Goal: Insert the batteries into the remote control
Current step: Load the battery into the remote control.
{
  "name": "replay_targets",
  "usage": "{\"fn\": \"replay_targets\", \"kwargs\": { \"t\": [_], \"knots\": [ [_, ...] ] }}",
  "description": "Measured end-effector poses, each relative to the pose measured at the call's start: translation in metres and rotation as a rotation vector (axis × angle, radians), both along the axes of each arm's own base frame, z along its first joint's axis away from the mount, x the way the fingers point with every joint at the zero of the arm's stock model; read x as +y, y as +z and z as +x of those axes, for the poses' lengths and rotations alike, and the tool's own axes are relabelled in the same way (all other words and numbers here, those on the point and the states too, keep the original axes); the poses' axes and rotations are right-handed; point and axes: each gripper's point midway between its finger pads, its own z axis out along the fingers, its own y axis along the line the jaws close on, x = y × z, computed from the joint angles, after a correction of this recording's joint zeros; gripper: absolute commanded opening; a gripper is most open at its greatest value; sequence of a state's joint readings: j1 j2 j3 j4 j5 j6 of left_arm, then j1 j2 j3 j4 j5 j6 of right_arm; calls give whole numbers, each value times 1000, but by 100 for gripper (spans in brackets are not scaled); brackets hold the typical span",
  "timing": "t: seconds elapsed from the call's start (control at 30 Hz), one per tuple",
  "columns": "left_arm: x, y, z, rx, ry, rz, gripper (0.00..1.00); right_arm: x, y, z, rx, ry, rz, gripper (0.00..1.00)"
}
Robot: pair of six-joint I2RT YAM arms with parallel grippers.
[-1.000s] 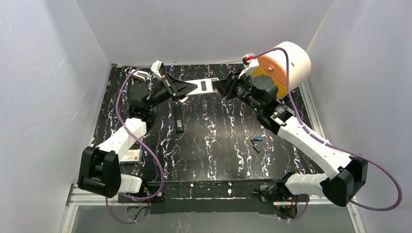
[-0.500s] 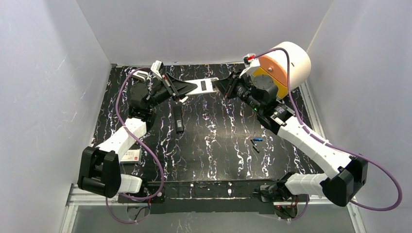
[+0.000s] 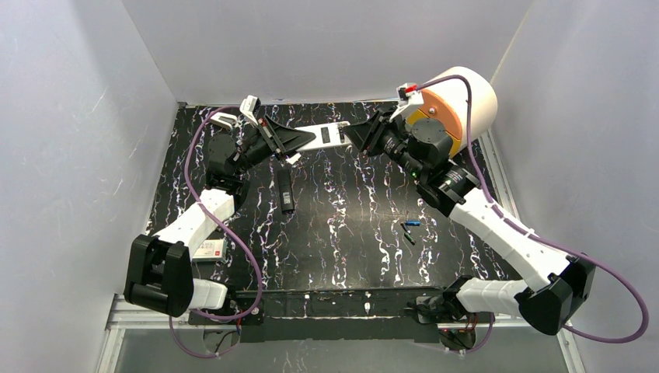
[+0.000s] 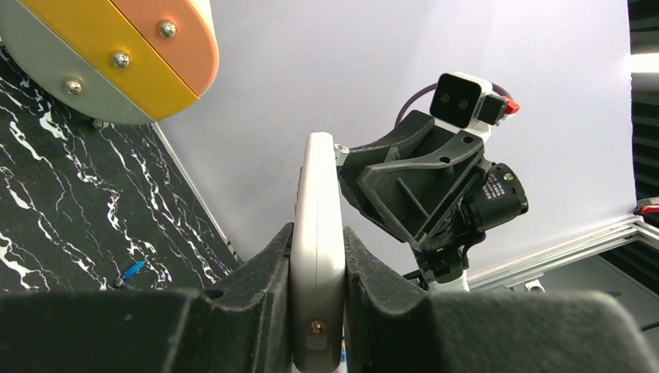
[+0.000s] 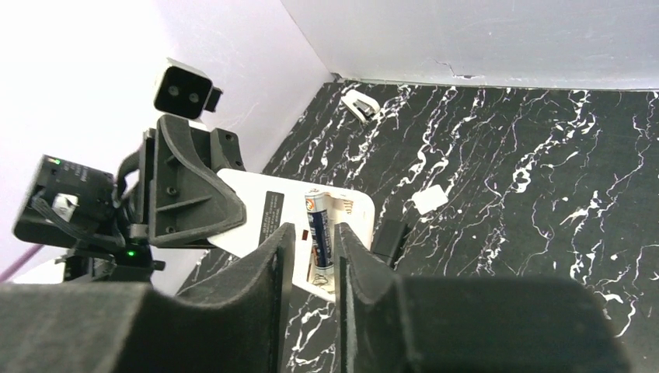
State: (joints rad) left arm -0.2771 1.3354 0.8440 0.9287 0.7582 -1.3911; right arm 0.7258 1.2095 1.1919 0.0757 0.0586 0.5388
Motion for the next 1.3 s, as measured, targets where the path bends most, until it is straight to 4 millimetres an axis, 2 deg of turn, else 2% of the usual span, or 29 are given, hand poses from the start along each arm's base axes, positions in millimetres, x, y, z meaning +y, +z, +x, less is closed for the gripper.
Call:
{"fn": "replay_targets", "kwargs": {
  "t": [0.1, 0.23, 0.3, 0.37, 0.5, 0.63, 0.77, 0.97, 1.1, 1.3],
  "knots": [
    [0, 2, 0, -11, 5, -3, 0, -4, 11, -4, 2, -6, 38, 47],
    [1, 3, 2, -17, 16, -7, 0, -8, 23, -9, 37, -20, 122, 79],
    [1, 4, 3, -21, 21, -9, 0, -10, 26, -9, 75, -38, 183, 91],
    [2, 5, 3, -27, 26, -11, 0, -11, 23, -10, 118, -50, 252, 98],
    [3, 9, 4, -44, 34, -21, 0, -8, 1, -8, 236, -69, 348, 99],
    [3, 12, 3, -58, 36, -29, 0, 1, -8, -3, 336, -63, 467, 99],
    [3, 14, 3, -64, 35, -32, 0, 10, -4, 1, 383, -36, 580, 99],
    [3, 14, 2, -73, 29, -31, 0, 17, 14, 5, 402, 11, 718, 99],
    [2, 15, 0, -87, 22, -29, 0, 23, 15, 7, 425, 39, 760, 90],
    [2, 15, -1, -109, 13, -26, 0, 36, 5, 10, 471, 80, 772, 74]
  ]
}}
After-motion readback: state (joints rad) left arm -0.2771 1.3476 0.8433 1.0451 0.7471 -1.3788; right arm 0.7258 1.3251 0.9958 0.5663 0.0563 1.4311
